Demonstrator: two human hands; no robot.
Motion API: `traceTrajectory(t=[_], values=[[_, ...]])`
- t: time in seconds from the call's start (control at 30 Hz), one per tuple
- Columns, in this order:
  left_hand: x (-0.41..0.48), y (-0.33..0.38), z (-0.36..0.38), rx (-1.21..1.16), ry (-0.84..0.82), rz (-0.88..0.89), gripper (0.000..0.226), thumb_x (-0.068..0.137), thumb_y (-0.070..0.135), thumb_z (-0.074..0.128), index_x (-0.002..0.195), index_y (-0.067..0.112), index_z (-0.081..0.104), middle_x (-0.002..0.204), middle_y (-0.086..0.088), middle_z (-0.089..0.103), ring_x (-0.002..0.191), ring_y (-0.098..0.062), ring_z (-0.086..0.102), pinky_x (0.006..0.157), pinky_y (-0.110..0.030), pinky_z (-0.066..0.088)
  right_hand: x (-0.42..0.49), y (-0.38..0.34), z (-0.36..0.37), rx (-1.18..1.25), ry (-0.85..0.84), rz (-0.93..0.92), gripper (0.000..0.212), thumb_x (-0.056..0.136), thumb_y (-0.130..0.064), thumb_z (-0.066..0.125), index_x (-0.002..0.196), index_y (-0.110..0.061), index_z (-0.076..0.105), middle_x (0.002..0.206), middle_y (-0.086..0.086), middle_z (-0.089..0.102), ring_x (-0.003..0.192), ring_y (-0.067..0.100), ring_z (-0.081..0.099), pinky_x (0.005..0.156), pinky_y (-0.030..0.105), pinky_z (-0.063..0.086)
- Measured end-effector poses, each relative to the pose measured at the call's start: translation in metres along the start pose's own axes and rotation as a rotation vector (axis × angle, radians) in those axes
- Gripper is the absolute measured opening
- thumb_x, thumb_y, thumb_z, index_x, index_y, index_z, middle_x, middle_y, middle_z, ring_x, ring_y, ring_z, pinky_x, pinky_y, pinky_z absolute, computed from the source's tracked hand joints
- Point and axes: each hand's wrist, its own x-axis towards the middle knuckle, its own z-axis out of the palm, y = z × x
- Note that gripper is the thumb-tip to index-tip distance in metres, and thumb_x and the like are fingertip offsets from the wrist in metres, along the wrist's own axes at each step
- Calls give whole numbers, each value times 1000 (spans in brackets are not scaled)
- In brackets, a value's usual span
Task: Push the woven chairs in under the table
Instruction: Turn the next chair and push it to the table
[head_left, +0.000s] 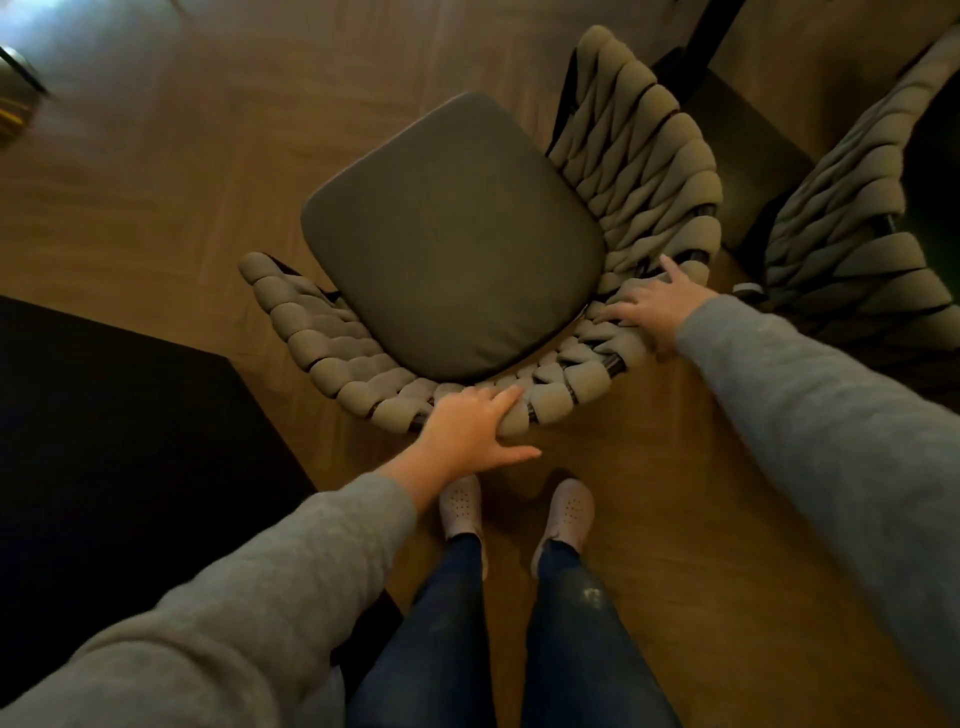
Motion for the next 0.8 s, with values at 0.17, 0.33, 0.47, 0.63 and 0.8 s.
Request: traceTrajectory(t=[0.17, 0.33, 0.47, 0.63, 0.8], values=[[37, 48, 15, -36, 75, -317, 66, 88, 55, 57, 141, 20, 39, 125, -3, 59, 111, -21, 58, 90, -34, 49, 15, 50, 10, -146, 95, -82, 68, 85, -31, 69, 144, -37, 36, 143, -3, 49, 136, 20, 40, 119, 49, 17], [48, 33, 7, -39, 15, -248, 54, 91, 49, 56, 135, 20, 46, 118, -3, 65, 106, -21, 63, 90, -35, 51, 31, 60, 17, -192, 193, -132, 37, 90, -36, 60, 126, -40, 56, 125, -8, 61, 120, 18, 54, 111, 43, 28], [64, 12, -10, -60, 33, -230, 53, 90, 48, 57, 135, 20, 48, 118, -3, 66, 105, -19, 64, 93, -33, 50, 46, 71, 3, -169, 234, -143, 30, 90, -41, 56, 120, -36, 58, 119, -7, 64, 116, 16, 56, 107, 39, 30], [95, -30, -46, 1, -2, -192, 55, 89, 47, 60, 137, 24, 46, 118, -2, 66, 106, -20, 63, 94, -32, 48, 77, 83, -12, -116, 272, -97, 23, 87, -40, 61, 110, -36, 61, 109, -6, 67, 108, 17, 60, 106, 41, 33], [123, -82, -79, 98, -24, -141, 58, 87, 48, 62, 138, 25, 46, 119, 0, 66, 106, -19, 63, 90, -30, 47, 112, 83, -38, -70, 249, -46, 27, 83, -42, 67, 108, -35, 61, 106, -6, 67, 108, 18, 61, 108, 45, 32]])
